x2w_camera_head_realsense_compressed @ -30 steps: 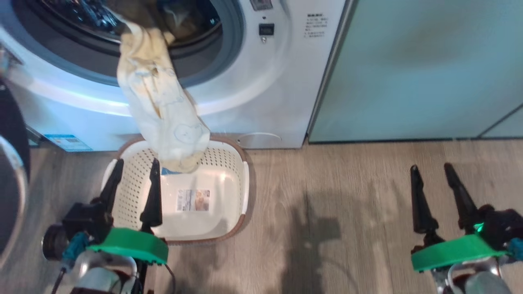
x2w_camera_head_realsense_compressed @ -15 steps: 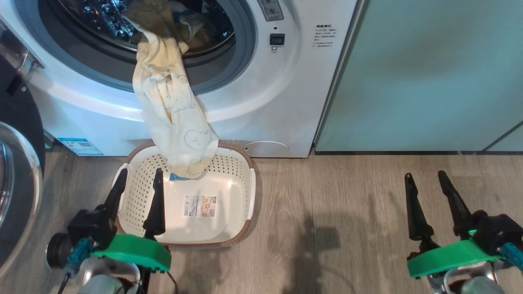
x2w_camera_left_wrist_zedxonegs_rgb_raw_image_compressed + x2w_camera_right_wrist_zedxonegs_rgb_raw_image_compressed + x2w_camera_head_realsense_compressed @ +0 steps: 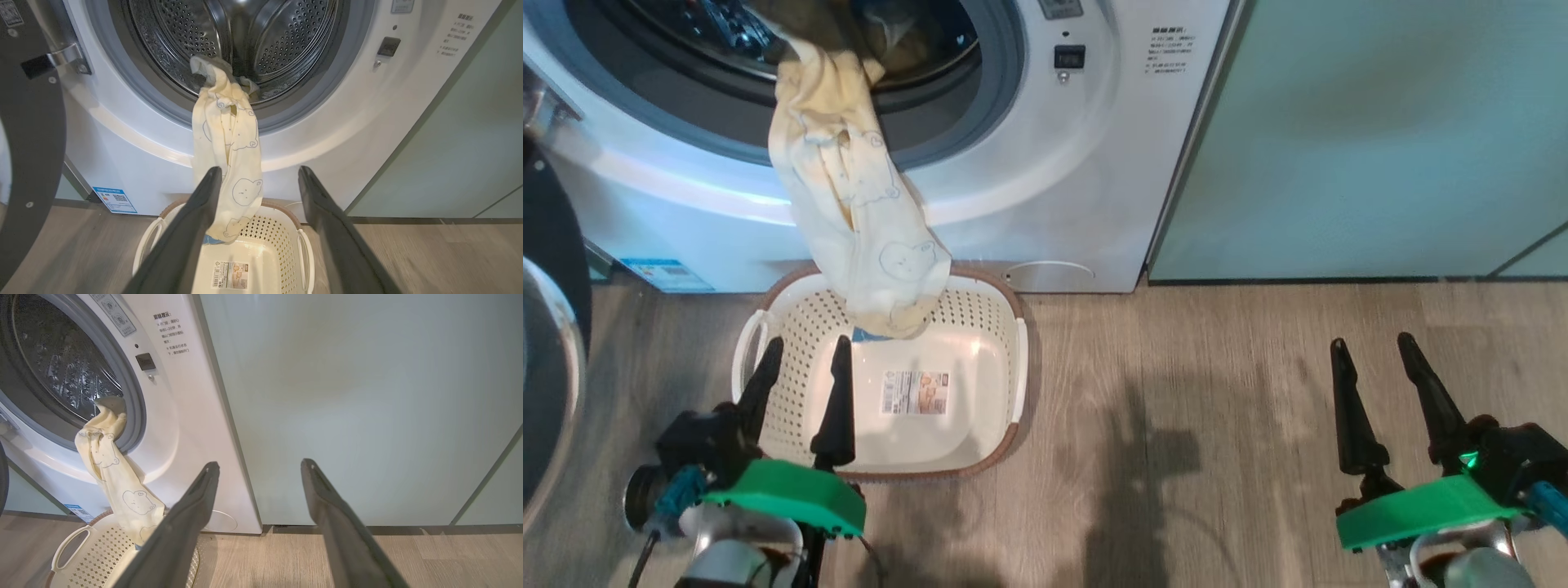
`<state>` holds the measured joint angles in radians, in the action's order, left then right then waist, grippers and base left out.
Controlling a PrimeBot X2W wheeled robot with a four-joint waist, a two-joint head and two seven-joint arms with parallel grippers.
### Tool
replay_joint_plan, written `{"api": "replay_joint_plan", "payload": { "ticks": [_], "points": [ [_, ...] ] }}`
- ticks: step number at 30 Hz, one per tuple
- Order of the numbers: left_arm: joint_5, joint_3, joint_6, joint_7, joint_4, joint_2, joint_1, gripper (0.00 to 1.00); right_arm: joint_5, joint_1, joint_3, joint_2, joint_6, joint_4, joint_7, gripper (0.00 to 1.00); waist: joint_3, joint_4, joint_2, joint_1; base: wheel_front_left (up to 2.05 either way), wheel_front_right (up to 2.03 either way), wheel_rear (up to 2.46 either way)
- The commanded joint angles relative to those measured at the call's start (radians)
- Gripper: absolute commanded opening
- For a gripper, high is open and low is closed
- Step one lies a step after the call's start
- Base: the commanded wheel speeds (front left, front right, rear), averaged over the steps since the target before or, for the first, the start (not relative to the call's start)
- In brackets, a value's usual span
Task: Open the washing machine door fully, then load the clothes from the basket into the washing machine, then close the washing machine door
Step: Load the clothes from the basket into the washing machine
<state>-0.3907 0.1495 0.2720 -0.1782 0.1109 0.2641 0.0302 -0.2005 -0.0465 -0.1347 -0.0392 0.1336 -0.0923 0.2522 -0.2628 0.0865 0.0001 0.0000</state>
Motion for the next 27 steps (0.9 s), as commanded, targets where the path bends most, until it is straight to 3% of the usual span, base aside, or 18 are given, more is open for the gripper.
{"api": "replay_joint_plan", "payload": {
  "ticks": [1,15,27],
  "points": [
    [-0.016,-0.042,-0.016,-0.014,0.003,0.01,-0.055,1.0,0.007,-0.029,-0.022,-0.011,-0.003,0.037,0.01,1.0,-0.025,0.004,-0.0001,0.0,0.0,0.0,0.0],
    [-0.122,-0.035,-0.153,0.045,-0.267,0.042,-0.276,1.0,-0.008,-0.1,-0.019,-0.011,-0.003,0.071,0.01,1.0,-0.209,0.037,-0.0001,0.0,0.0,0.0,0.0],
    [-0.166,-0.065,-0.241,0.104,-0.493,0.137,-0.537,1.0,-0.056,-0.175,-0.021,-0.011,-0.003,0.105,0.01,1.0,-0.376,0.108,-0.0001,0.0,0.0,0.0,0.0]
  ]
}}
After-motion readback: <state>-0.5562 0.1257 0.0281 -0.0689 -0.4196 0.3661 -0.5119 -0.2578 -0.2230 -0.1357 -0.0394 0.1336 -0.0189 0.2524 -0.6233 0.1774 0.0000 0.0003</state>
